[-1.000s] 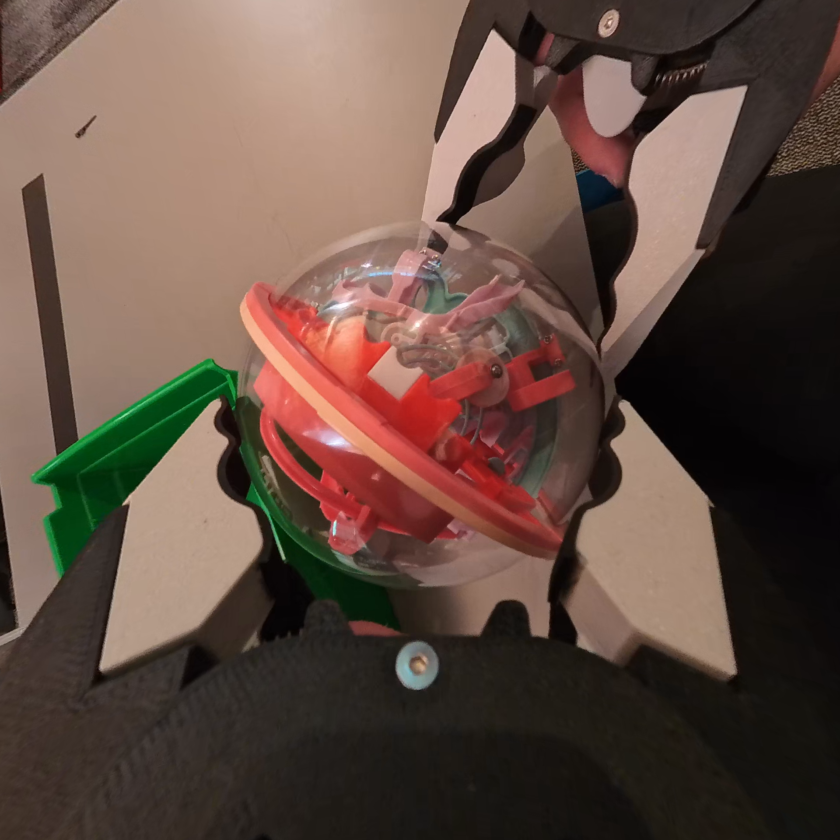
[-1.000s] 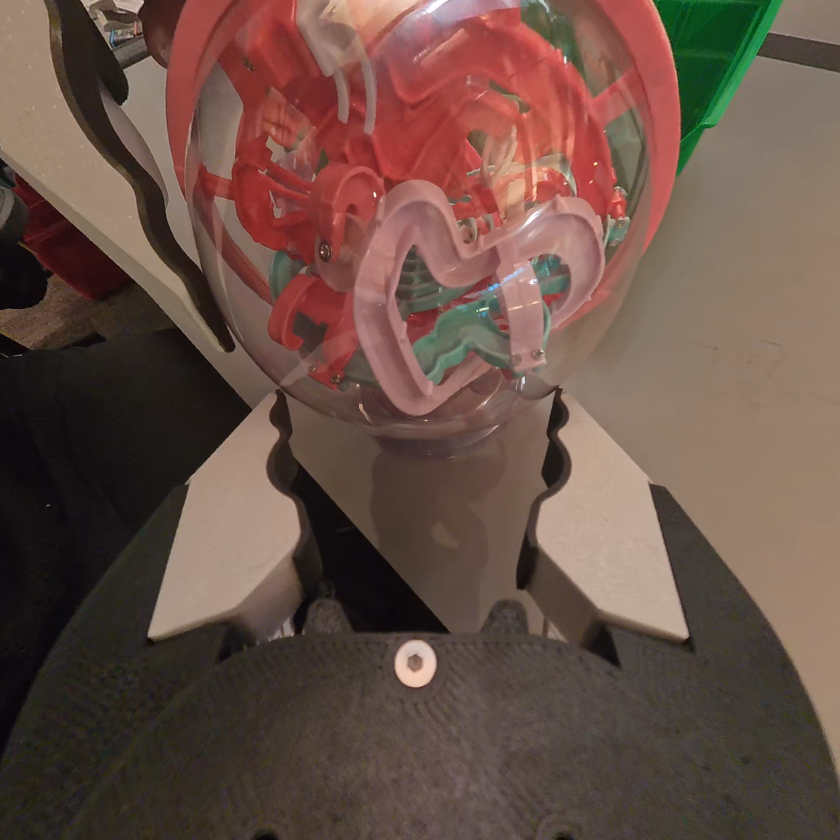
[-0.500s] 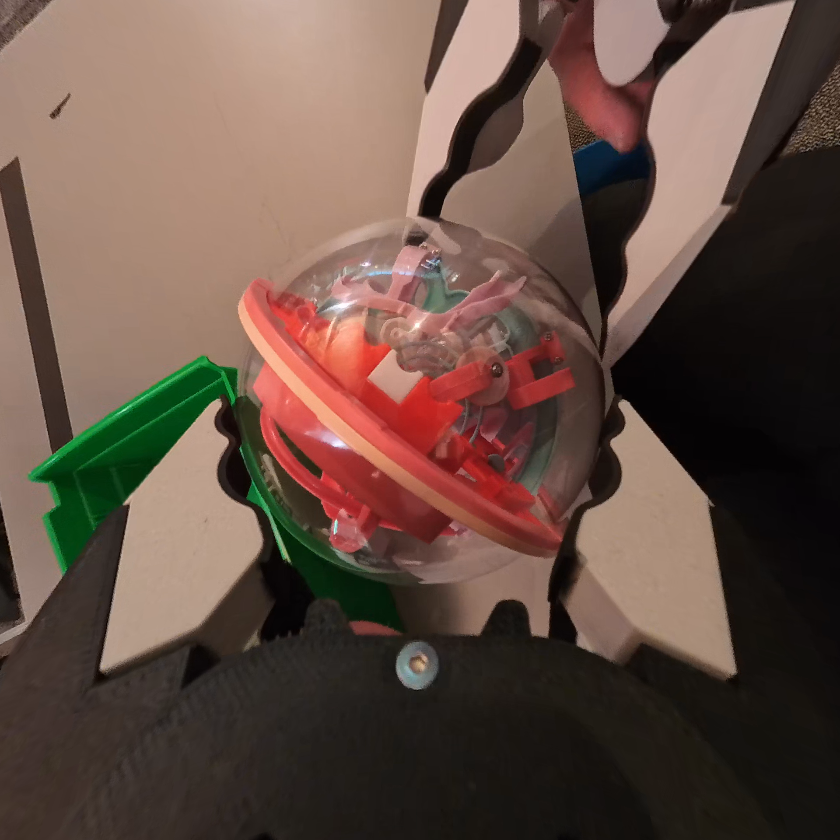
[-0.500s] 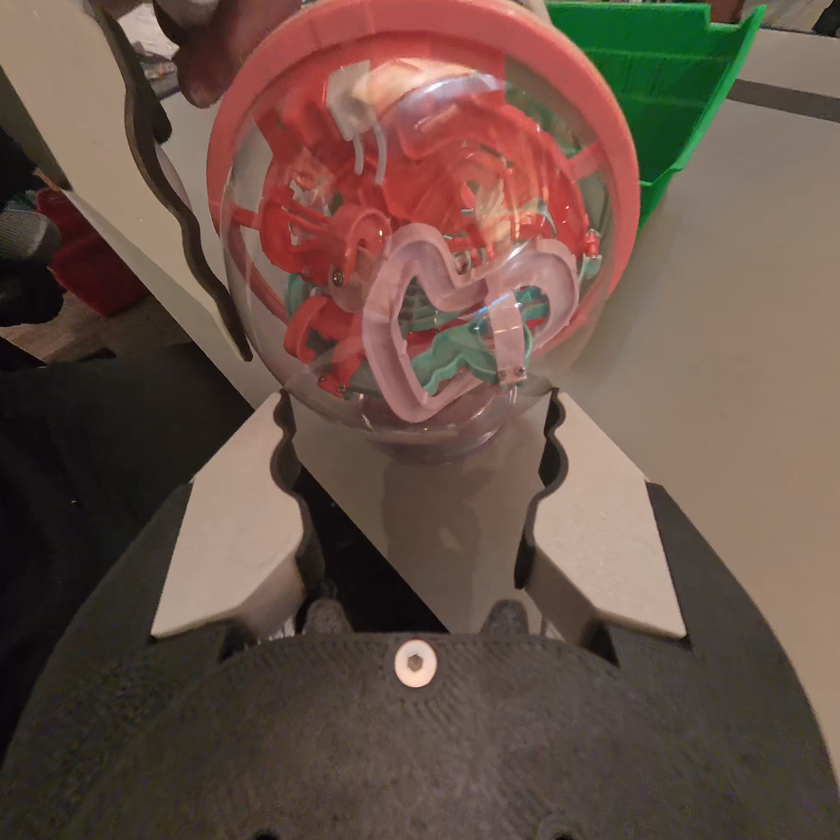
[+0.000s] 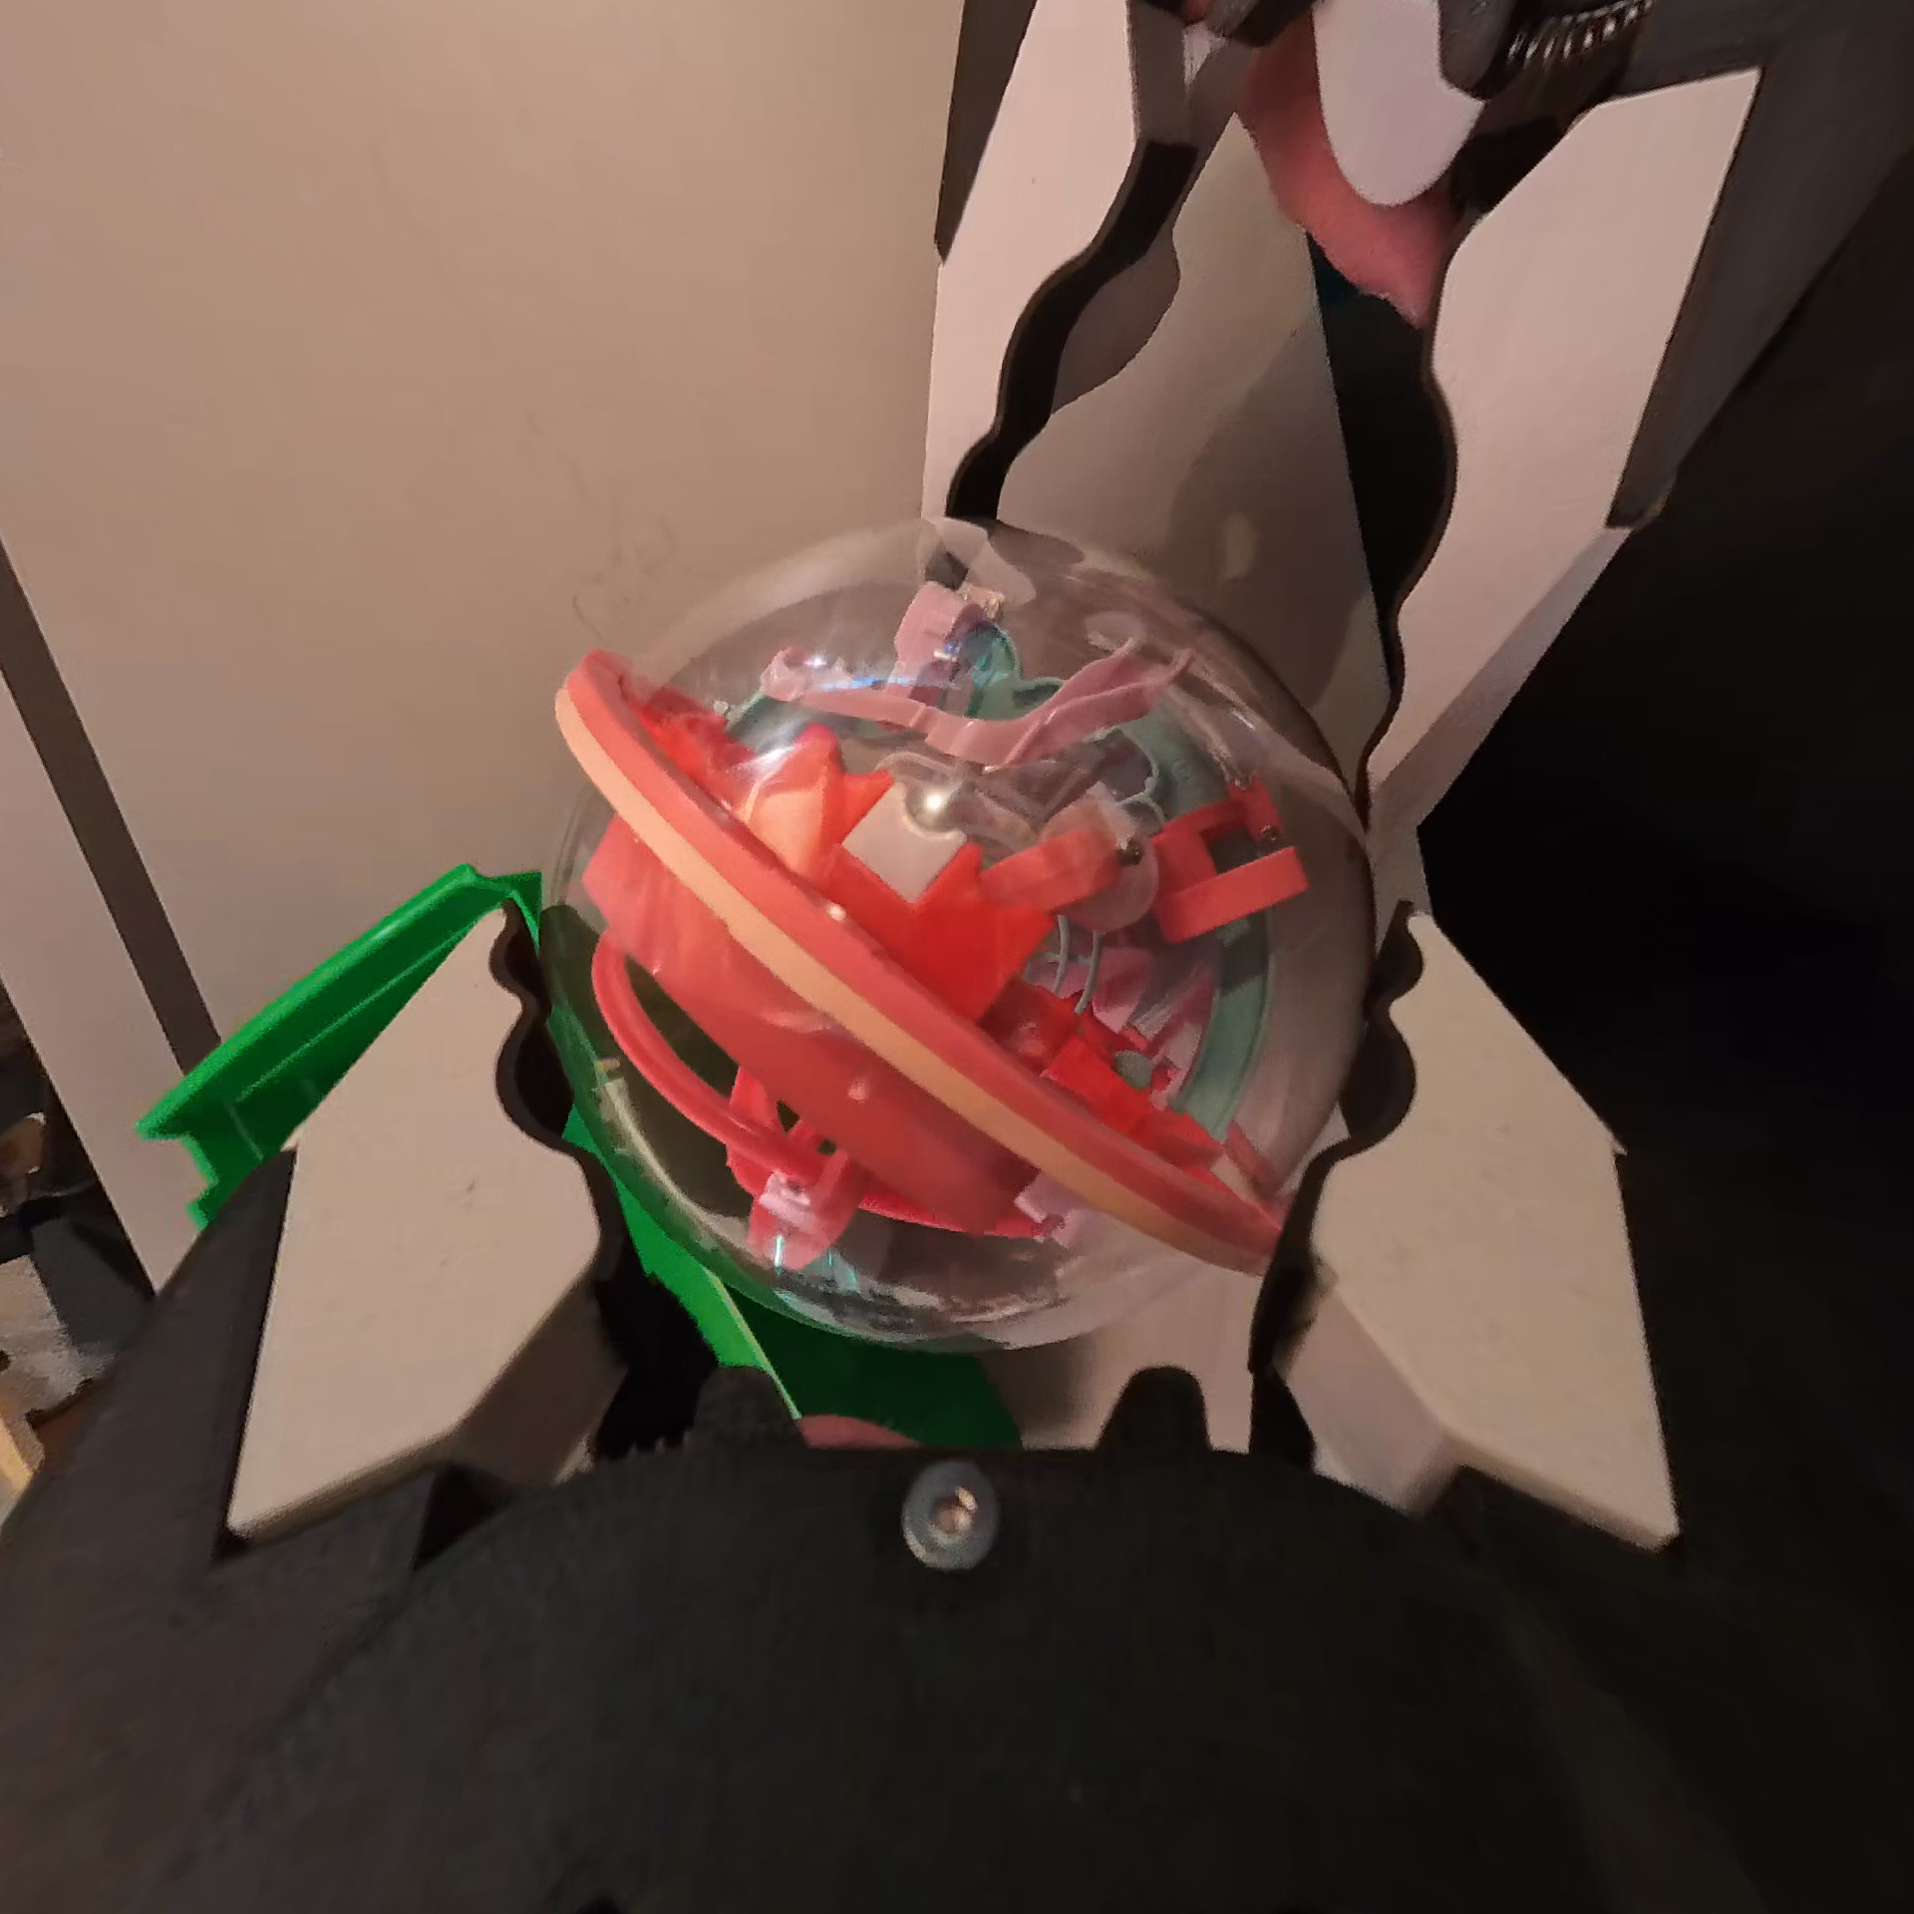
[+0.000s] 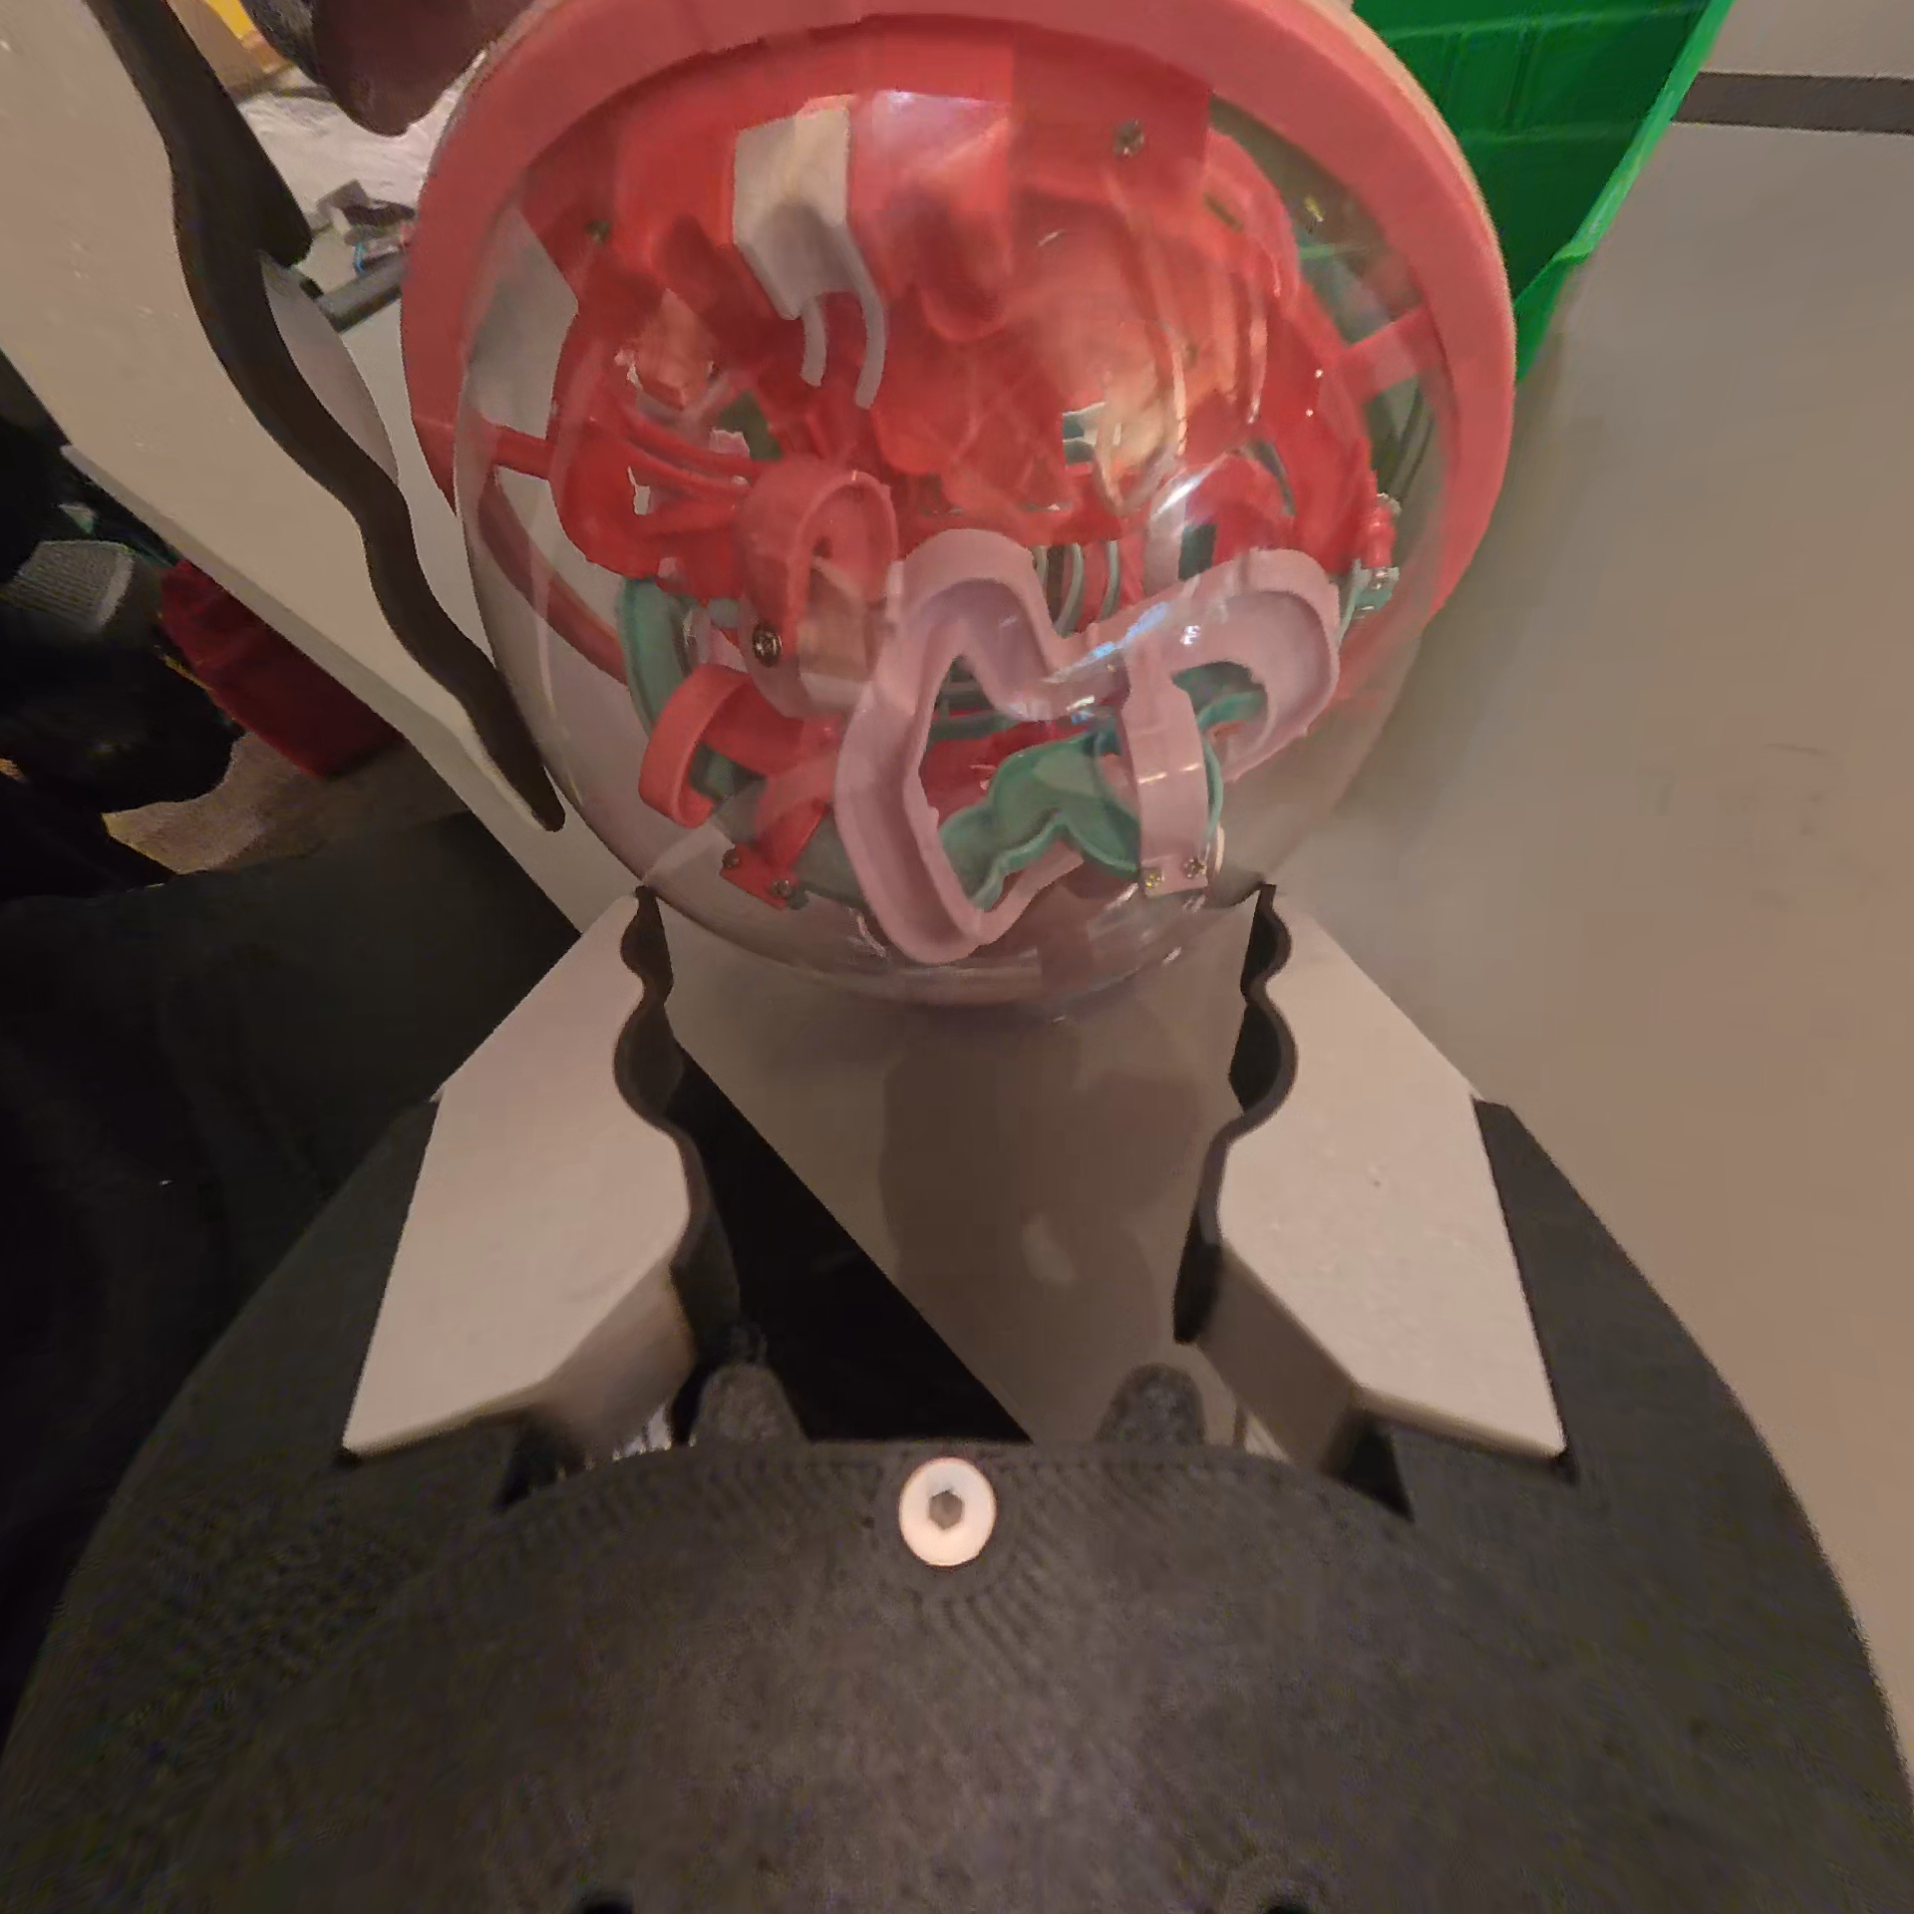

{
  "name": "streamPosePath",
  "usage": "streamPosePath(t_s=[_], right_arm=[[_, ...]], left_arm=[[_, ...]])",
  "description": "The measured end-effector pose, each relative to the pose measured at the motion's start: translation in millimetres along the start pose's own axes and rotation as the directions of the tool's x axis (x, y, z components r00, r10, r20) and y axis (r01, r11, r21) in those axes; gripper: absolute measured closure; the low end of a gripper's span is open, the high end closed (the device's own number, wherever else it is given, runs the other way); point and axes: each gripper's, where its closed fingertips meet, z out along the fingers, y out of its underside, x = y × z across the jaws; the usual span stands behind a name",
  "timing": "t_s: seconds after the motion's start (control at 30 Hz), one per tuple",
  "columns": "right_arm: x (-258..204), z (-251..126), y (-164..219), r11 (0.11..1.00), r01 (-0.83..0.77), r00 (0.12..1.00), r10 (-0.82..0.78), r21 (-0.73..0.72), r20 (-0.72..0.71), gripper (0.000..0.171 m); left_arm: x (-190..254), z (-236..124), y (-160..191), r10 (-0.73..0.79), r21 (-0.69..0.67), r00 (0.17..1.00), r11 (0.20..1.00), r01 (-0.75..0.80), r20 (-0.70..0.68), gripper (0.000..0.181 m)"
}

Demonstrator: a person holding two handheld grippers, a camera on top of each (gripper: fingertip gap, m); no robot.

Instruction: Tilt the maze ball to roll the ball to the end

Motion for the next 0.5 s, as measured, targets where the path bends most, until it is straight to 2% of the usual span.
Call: streamPosePath(t_s=[0.5], right_arm=[[-0.2, 1.1, 3.3, 0.999, 0.040, 0.999, -0.040, -0.002, -0.014, 0.065]], left_arm=[[2.1, -0.1, -4.8, 0.003, 0.068, 0.998, 0.998, -0.007, 0.063, 0.033]])
